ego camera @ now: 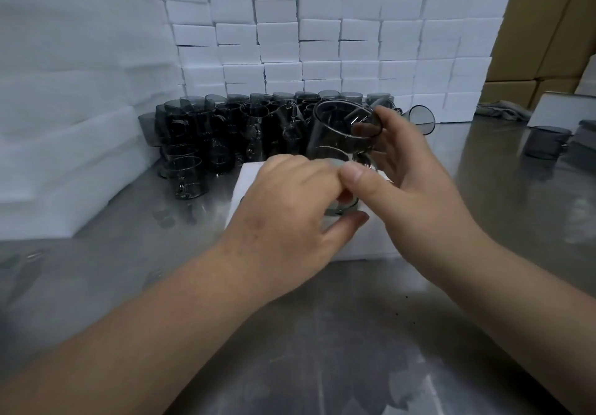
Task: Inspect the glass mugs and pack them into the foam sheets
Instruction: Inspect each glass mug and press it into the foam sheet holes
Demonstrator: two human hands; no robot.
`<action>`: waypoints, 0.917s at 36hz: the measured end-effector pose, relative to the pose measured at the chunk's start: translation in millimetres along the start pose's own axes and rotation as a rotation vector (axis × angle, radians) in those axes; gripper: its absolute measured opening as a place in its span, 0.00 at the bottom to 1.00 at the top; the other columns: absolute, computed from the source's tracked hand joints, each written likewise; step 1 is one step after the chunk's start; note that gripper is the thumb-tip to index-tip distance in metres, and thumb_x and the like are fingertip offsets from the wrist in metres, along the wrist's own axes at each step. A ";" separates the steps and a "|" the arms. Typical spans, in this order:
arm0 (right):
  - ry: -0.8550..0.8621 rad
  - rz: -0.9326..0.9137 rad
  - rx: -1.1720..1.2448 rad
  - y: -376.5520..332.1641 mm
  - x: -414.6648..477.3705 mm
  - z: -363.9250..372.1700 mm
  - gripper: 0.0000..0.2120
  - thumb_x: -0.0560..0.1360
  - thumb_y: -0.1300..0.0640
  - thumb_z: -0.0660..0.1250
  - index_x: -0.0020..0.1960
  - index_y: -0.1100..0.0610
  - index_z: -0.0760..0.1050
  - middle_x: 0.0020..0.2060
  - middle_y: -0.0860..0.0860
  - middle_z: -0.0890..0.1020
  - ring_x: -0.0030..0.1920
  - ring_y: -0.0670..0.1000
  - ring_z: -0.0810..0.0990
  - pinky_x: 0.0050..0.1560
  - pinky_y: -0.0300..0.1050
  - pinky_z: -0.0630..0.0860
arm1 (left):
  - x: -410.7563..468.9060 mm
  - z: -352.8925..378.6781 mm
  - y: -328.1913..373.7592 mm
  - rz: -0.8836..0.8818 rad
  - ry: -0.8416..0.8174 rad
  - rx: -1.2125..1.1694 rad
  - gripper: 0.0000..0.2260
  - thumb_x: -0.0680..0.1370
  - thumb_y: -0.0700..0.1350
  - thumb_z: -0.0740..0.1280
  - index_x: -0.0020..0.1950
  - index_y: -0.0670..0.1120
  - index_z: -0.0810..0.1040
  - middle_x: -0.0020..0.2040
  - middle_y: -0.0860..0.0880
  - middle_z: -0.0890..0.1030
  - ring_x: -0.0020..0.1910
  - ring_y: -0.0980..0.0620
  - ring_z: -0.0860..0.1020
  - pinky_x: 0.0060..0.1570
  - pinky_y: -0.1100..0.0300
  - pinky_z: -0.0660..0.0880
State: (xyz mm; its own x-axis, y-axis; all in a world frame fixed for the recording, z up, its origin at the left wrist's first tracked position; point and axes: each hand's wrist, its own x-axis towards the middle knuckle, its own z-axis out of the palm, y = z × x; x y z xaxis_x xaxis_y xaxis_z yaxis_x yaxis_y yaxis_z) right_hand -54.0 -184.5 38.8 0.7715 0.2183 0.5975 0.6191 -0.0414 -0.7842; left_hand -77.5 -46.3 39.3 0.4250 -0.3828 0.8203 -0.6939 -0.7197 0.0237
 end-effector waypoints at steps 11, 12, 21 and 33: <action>0.151 0.110 0.191 -1.5 4.4 -3.8 0.18 0.66 0.50 0.63 0.56 0.46 0.72 0.40 0.41 0.81 0.41 0.40 0.80 0.37 0.34 0.74 | -1.0 -8.4 6.3 -0.015 0.205 -0.126 0.09 0.72 0.43 0.68 0.50 0.42 0.79 0.39 0.55 0.77 0.40 0.54 0.76 0.46 0.50 0.74; 0.153 0.111 0.173 -2.3 4.9 -4.8 0.17 0.66 0.50 0.63 0.54 0.44 0.73 0.42 0.43 0.82 0.42 0.41 0.80 0.36 0.35 0.74 | 0.2 -10.2 6.0 -0.078 0.267 -0.122 0.10 0.72 0.45 0.67 0.52 0.45 0.76 0.41 0.58 0.75 0.41 0.54 0.75 0.47 0.48 0.74; 0.077 0.114 0.151 -4.7 3.0 -7.3 0.16 0.66 0.47 0.63 0.52 0.44 0.77 0.44 0.48 0.84 0.43 0.48 0.82 0.44 0.50 0.73 | 4.5 -14.2 -2.9 -0.621 0.142 -0.404 0.43 0.62 0.68 0.62 0.73 0.60 0.51 0.61 0.65 0.67 0.70 0.57 0.61 0.70 0.49 0.59; 0.037 0.159 0.211 2.3 3.0 -3.9 0.23 0.61 0.41 0.65 0.55 0.43 0.73 0.46 0.49 0.84 0.49 0.51 0.82 0.43 0.49 0.78 | 4.1 -10.2 -1.6 -0.622 0.071 -0.579 0.30 0.56 0.64 0.68 0.57 0.64 0.65 0.46 0.71 0.78 0.56 0.70 0.73 0.58 0.71 0.68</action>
State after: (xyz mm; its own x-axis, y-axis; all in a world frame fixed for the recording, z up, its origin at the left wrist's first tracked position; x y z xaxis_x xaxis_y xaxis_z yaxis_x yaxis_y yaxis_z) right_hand -49.7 -187.7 39.4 0.8636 0.1898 0.4671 0.4488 0.1325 -0.8837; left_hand -80.5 -40.8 48.4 0.8033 0.0351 0.5945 -0.5421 -0.3703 0.7544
